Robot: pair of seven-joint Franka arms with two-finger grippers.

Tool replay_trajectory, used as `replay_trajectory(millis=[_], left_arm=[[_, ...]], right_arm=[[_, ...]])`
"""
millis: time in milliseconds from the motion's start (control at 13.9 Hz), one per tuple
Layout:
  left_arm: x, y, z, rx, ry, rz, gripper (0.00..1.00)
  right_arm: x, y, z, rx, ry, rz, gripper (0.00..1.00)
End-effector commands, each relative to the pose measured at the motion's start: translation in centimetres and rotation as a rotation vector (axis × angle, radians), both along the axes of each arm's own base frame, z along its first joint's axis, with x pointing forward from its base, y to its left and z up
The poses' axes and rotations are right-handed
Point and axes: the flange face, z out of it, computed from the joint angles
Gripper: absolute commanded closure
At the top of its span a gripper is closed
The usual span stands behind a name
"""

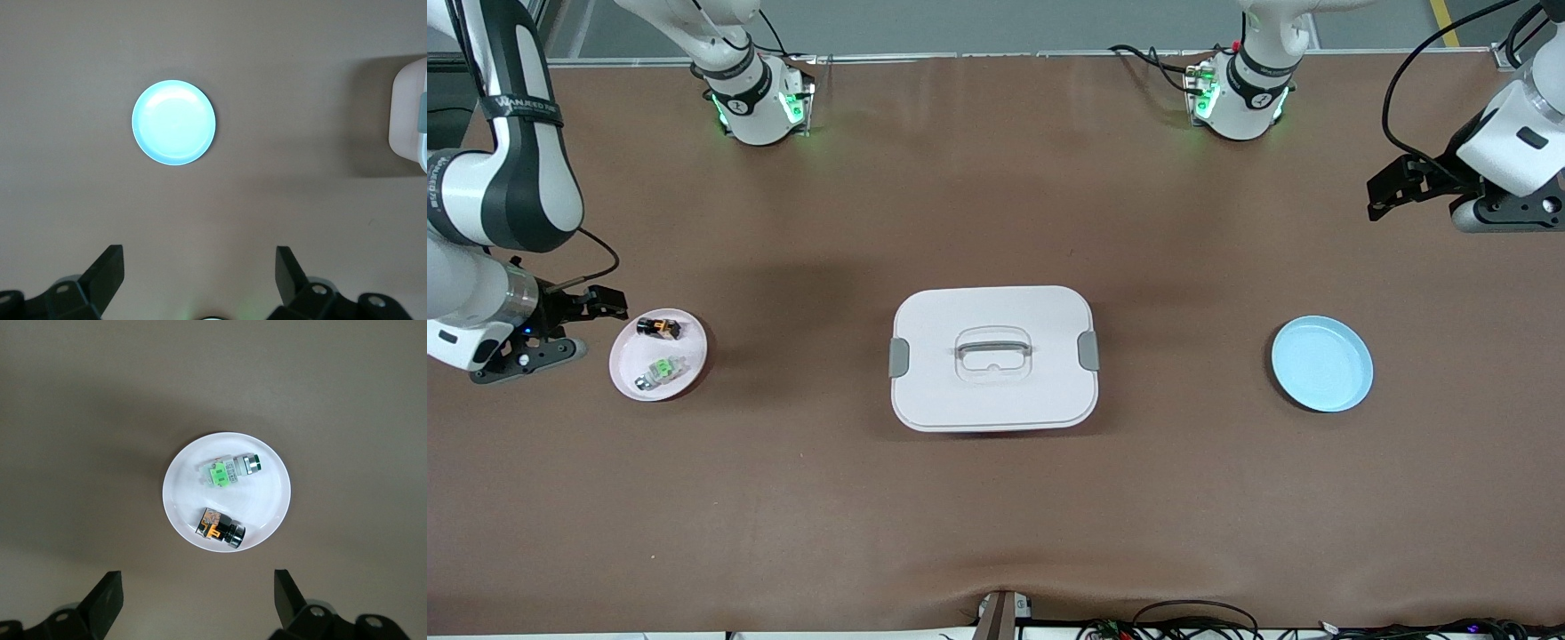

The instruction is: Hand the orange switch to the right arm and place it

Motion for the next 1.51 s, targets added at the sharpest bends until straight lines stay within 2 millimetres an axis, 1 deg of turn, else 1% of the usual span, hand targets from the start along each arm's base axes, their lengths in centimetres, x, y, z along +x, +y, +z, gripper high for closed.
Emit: replay_trajectory(millis=[0,144,359,431,503,575,790,934,1006,1078,1293,1365,1437], left_arm=[[-0.4,0.1,0.7,-0.011,-0.011,0.006,0.0],[-0.3,0.5,0.7,-0.012,-0.01,0.009,0.0],[-0.3,0.6,0.6,-0.012,-0.01,0.009,0.0],[-0.3,0.6,0.6,-0.012,-0.007,0.009,0.0],[-0.4,0.6,0.7,-0.011,-0.003,0.009,0.0],[-0.5,0.6,0.7,-0.011,-0.002,0.008,0.0],[-0.5,0.8,0.5,-0.005,0.002,0.008,0.0],[-0.6,0.8,0.6,-0.003,0.001,0.008,0.0],[-0.8,0.8,0.6,-0.002,0.01,0.008,0.0],[-0.9,0.9,0.6,0.0,0.013,0.008,0.0],[-1.2,0.8,0.8,0.002,0.019,0.01,0.0],[-1.3,0.8,0.9,0.002,0.017,0.01,0.0],[-1.3,0.8,0.9,0.002,0.017,0.01,0.0]], right_arm=[[-0.2,0.2,1.4,-0.012,-0.015,-0.083,0.0],[-0.1,0.2,2.1,-0.024,-0.032,-0.159,0.0],[0.2,0.2,3.6,-0.047,-0.068,-0.345,0.0],[0.3,0.2,4.1,-0.049,-0.076,-0.361,0.0],[0.2,0.4,5.4,-0.049,-0.087,-0.36,0.0],[0.2,1.2,6.4,-0.049,-0.086,-0.348,0.0],[-0.9,2.6,10.0,-0.054,-0.076,-0.327,0.0],[-1.3,3.1,12.1,-0.051,-0.108,-0.323,0.0],[-1.2,3.7,12.8,-0.042,-0.119,-0.316,0.0],[-1.1,3.8,13.4,-0.027,-0.127,-0.326,0.0],[-1.2,4.1,13.8,0.008,-0.132,-0.339,0.0],[-1.6,4.2,14.8,0.014,-0.15,-0.342,0.0],[-1.8,4.3,15.2,0.027,-0.153,-0.345,0.0]])
